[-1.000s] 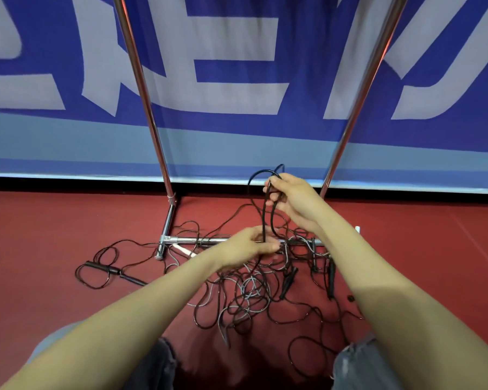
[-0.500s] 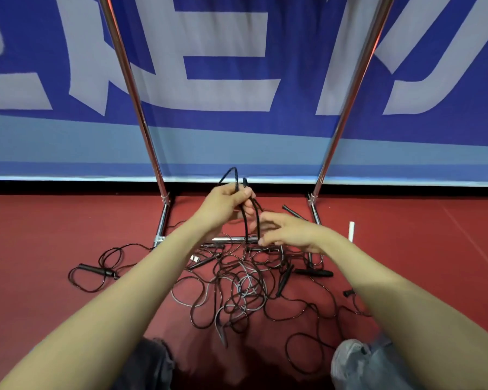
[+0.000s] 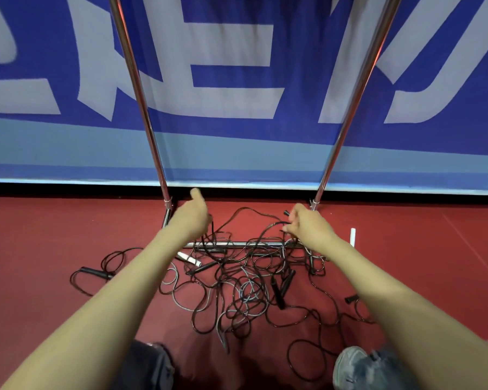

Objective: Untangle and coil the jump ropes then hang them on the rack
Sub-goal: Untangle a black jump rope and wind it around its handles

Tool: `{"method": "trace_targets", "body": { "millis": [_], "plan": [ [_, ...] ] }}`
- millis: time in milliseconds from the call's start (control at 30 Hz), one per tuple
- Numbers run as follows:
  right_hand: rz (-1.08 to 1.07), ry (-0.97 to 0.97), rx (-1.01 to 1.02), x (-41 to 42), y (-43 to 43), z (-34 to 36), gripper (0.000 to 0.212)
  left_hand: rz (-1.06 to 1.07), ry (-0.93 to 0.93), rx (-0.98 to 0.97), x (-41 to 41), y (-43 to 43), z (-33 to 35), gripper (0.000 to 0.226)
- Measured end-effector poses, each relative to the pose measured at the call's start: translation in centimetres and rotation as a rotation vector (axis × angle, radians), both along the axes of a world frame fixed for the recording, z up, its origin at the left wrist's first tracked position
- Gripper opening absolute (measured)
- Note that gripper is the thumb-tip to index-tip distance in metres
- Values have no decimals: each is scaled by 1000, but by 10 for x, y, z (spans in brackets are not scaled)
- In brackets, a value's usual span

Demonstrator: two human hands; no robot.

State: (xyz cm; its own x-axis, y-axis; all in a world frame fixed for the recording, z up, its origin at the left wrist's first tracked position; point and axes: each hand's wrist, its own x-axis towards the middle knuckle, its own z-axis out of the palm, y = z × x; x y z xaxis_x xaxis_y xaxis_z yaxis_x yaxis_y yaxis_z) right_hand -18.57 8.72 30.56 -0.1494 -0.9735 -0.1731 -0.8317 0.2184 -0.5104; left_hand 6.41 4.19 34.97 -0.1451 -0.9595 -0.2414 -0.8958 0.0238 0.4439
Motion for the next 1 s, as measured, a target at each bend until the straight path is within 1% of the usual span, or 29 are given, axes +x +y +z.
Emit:
{"method": "trace_targets", "body": {
  "millis": [33,67,100,133,167,200,267,400,467,567,600,667,733,767,867,933,1000],
  "plan": [
    [23,-64,-57,7,1,8,16,-42,31,-30,-5,4,-2,41],
    [52,-126,-93,14,2,15,19,-75,162,-22,-10,7,-2,41],
    [83,-181,-119,20,4,21,19,-102,304,-2,-15,9,-1,32],
    [107,-234,-141,25,5,26,17,-134,396,25,-20,12,2,22],
    [122,-285,-168,28,6,31,16,-164,455,48,-24,15,5,17],
    [132,-334,-196,31,7,35,16,-185,512,66,-26,17,7,19],
    [148,-400,-229,32,7,42,16,-217,562,34,-30,21,9,23],
    [133,-445,-265,29,8,54,16,-213,629,-71,-38,26,20,14],
    [138,-409,-267,26,6,53,15,-196,709,-88,-44,28,28,15],
    [194,-214,-176,19,4,37,10,-83,929,-66,-42,24,43,17],
    [198,-171,-125,15,4,30,13,-52,974,-63,-38,21,47,16],
    [165,-173,-58,7,5,20,22,-38,951,-88,-30,16,52,17],
    [134,-221,-61,1,5,16,27,-27,951,-84,-24,13,50,18],
    [133,-206,-55,-1,6,15,27,-14,995,-61,-23,12,49,19],
    [162,-54,36,-10,11,7,21,40,1154,-16,-20,6,50,19],
    [127,-69,100,-16,14,1,21,41,1151,-13,-18,3,51,19],
    [74,-130,104,-19,15,0,21,54,1187,8,-19,3,49,19]
  ]
}}
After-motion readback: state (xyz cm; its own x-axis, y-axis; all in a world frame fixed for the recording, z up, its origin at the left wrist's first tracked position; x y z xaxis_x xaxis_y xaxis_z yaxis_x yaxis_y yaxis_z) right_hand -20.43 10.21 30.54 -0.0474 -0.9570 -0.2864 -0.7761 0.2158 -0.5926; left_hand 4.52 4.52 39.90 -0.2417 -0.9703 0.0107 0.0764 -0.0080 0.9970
